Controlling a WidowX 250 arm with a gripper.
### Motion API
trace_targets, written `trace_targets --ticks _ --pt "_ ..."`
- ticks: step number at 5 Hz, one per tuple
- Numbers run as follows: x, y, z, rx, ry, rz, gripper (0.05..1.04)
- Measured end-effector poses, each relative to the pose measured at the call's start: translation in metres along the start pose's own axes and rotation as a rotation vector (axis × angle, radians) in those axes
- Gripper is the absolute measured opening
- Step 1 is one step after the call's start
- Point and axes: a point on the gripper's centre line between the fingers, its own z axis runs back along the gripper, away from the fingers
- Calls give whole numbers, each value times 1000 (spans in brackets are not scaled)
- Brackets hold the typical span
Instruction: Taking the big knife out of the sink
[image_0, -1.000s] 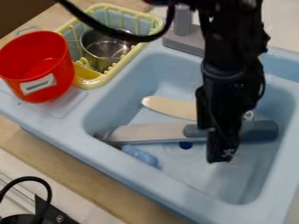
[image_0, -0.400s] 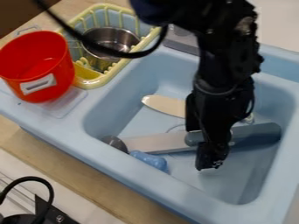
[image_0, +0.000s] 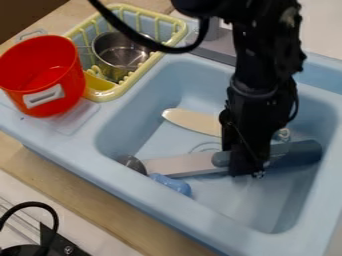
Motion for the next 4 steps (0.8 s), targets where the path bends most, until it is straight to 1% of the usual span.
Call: trace_targets --ticks 1,2,3,4 --pt "-4 4 1 -12 8 13 357" --pt "-9 2 11 -4 24 26 357" --pt "-11 -4 41 64 44 56 357" --pt "-16 -9 68 74 70 110 357"
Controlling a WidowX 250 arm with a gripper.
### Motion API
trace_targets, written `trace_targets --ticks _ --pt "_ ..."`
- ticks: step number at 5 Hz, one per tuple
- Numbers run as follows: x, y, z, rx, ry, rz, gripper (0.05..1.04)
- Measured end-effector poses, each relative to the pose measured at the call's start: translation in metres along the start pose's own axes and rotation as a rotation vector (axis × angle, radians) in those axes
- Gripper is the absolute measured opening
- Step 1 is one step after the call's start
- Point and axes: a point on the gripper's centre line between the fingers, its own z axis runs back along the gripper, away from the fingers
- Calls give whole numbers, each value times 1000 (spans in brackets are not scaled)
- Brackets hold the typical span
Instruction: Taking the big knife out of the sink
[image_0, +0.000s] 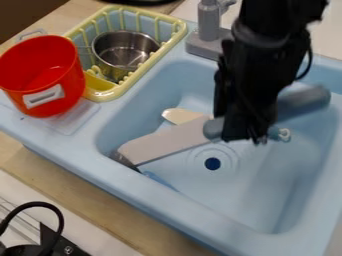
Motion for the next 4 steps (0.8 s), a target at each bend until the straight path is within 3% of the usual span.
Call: trace_targets --ticks 1,2,3,4 --pt "-9 11 19 -35 9 96 356" --pt "-14 18 28 -31 33 195 356" --pt "-4 17 34 -59 10 231 356" --pt "24 13 28 -103 -1 189 357"
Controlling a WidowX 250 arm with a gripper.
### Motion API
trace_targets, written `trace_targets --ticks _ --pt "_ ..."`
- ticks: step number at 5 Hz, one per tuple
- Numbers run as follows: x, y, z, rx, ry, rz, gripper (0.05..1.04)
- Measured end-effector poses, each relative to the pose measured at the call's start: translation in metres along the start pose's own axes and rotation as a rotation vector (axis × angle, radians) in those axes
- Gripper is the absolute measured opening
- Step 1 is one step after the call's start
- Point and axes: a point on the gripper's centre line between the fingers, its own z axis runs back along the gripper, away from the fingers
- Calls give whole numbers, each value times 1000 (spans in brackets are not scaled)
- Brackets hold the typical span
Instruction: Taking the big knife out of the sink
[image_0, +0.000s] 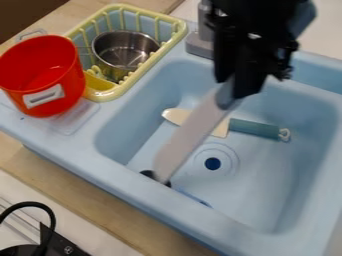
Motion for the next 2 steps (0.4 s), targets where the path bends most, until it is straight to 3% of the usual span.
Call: trace_targets --ticks 1,2 --pt "30 -17 -13 27 -37 -104 356" --pt "41 -23 -21 149 -135 -176 356"
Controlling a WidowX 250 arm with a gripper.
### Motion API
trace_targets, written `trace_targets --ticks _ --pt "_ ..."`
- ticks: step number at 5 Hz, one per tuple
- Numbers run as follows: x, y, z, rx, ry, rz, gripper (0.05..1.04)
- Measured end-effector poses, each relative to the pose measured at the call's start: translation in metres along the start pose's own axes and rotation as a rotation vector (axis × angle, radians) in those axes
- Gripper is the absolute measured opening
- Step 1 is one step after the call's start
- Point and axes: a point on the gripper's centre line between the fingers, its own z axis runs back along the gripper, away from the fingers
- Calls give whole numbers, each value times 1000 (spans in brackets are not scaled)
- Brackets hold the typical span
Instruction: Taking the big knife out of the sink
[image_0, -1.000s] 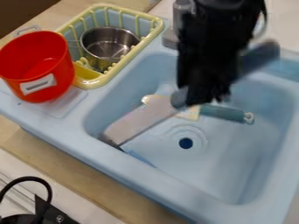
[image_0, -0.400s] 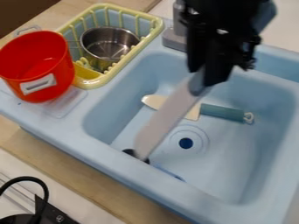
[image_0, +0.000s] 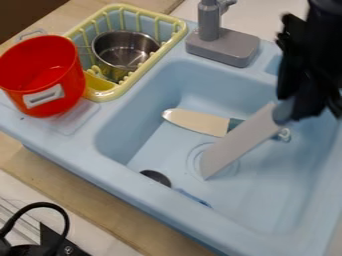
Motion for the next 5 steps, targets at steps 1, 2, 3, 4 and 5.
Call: trace_targets --ticks 1,2,3,4,5 --pt "5 10 8 131 -103 -54 356" --pt "15 18 13 228 -55 -84 356" --pt "28 25 27 243 -20 -41 356" --pt "43 35 23 230 51 -13 356" --pt "58 41 13 255 76 -27 356"
